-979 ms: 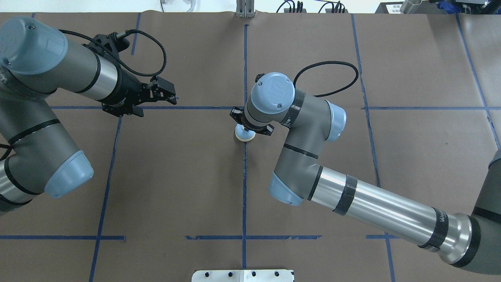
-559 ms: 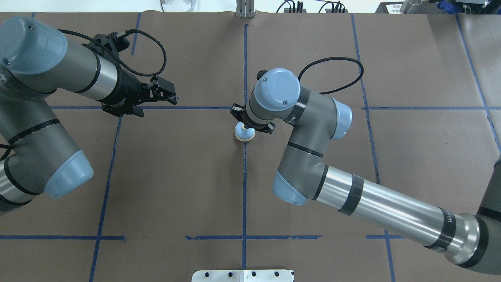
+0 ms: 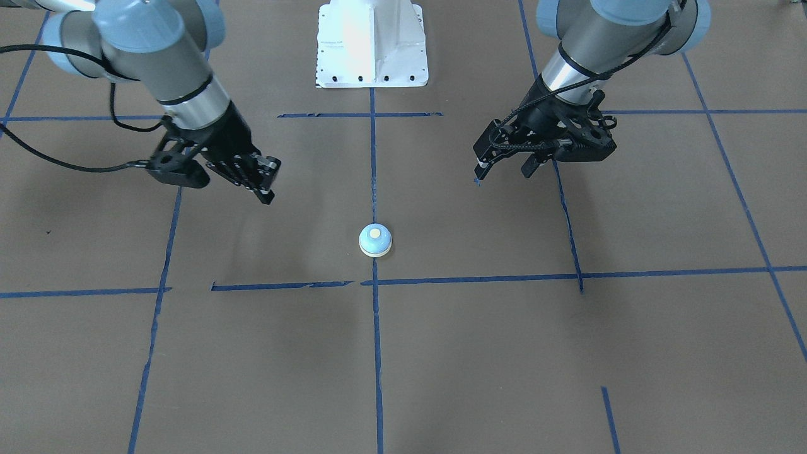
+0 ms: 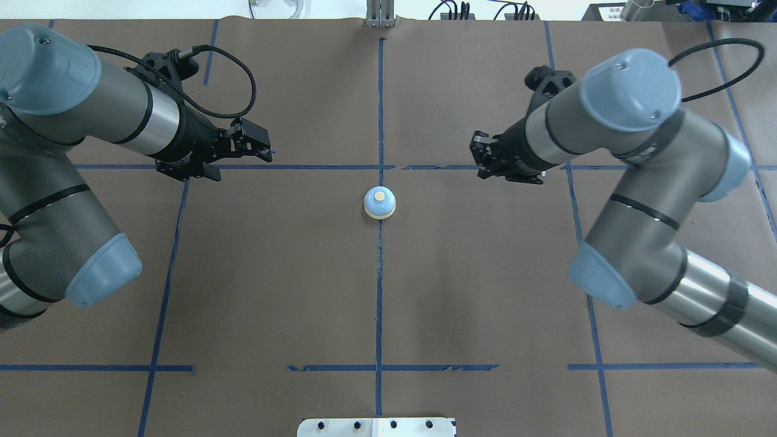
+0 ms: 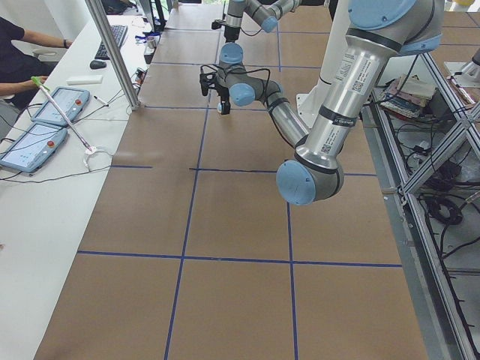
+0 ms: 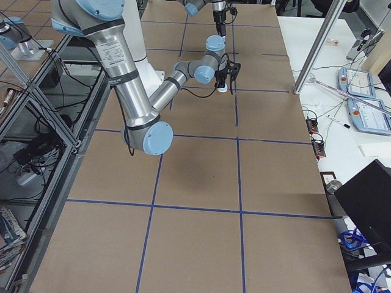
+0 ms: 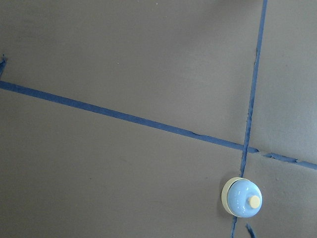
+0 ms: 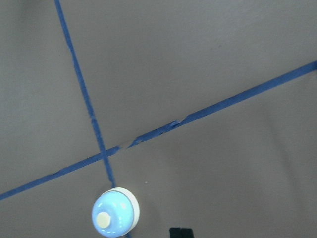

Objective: Place and press bell with both arms

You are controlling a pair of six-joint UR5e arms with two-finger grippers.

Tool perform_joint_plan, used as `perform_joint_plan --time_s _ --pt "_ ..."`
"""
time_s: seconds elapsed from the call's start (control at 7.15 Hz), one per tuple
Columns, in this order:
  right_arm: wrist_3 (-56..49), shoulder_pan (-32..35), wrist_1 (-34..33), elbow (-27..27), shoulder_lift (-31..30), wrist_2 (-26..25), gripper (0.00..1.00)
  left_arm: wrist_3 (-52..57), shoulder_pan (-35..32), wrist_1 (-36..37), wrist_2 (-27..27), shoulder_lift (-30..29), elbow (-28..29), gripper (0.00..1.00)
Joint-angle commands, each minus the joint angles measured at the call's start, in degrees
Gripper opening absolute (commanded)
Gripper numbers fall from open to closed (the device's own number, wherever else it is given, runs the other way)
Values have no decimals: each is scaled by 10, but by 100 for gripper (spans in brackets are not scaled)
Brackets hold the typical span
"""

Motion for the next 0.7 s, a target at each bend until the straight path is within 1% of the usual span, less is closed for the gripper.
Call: perform_joint_plan --time_s 0.0,0.14,0.28,0.42,0.56 --pt "-116 86 4 72 -133 57 100 60 -19 1 -20 59 -34 100" --pt "-179 124 5 84 -179 64 100 161 -68 0 -77 106 -39 100" --pt "-270 176 -1 81 -211 97 100 234 -123 -2 -115 154 -47 100" --pt "-384 247 -4 59 -247 136 100 325 -170 -2 -143 197 -53 100" --pt "-487 324 -3 33 -279 187 100 441 -204 -1 -147 256 -56 100"
